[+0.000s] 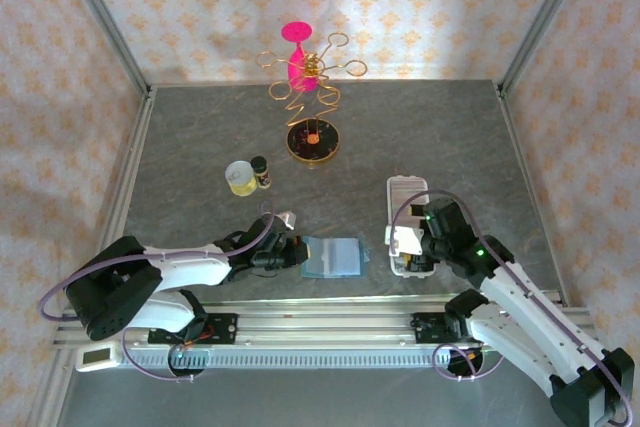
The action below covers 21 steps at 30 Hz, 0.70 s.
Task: Put the credit cards into the card holder
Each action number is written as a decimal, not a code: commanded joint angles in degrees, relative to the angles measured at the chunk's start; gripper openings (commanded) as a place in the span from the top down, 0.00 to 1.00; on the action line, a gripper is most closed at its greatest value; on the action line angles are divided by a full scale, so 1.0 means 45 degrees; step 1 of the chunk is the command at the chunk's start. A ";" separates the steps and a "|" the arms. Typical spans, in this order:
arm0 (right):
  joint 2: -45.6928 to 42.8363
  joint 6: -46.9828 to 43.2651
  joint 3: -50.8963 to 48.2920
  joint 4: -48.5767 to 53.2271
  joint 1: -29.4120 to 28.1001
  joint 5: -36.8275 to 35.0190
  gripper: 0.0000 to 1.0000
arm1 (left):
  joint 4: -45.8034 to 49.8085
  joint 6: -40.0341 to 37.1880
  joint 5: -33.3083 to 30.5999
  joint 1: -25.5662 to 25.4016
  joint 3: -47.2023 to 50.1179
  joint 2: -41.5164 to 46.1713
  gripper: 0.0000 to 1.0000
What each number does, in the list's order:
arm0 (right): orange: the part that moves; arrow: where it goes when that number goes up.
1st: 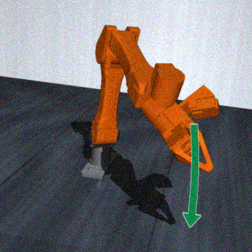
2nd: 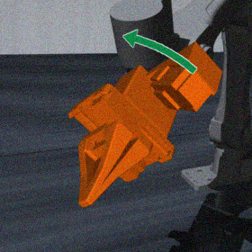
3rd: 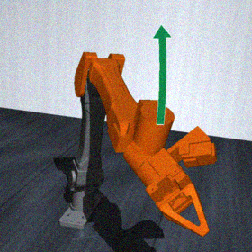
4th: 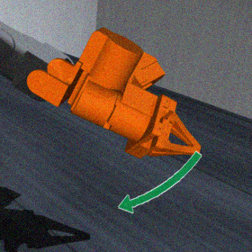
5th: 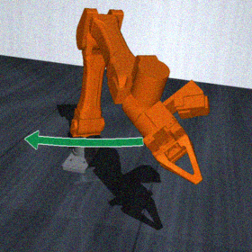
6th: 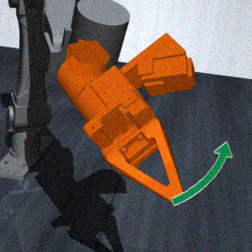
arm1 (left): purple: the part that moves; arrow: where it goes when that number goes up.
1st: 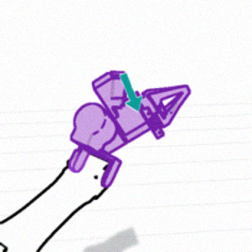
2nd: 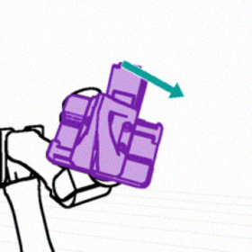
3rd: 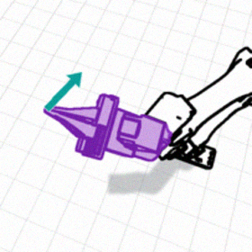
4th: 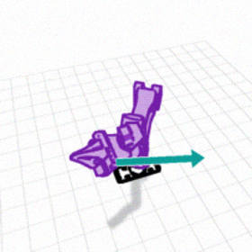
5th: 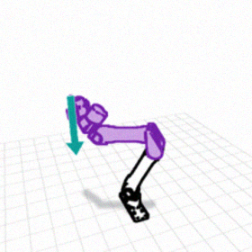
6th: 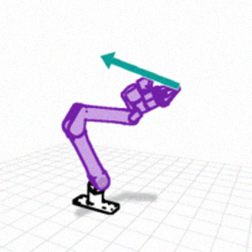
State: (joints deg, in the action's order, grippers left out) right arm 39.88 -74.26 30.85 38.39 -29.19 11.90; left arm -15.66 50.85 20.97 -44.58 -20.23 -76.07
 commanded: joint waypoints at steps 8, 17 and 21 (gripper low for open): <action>-0.0366 -0.0328 -0.0669 0.0758 0.0041 0.0611 0.02 | 0.0566 -0.0109 -0.0011 0.0033 -0.0290 0.0055 1.00; 0.0005 -0.0920 -0.1377 -0.0359 0.0041 -0.0377 0.07 | 0.0572 0.0004 0.0030 0.0023 -0.0330 0.0088 1.00; 0.0081 -0.1005 -0.1493 -0.0619 0.0041 -0.0643 0.09 | 0.0553 0.0023 0.0014 0.0030 -0.0344 0.0113 1.00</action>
State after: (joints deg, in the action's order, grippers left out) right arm 40.03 -77.69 25.47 37.71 -29.19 11.97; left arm -14.70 50.89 20.99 -44.58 -20.71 -76.09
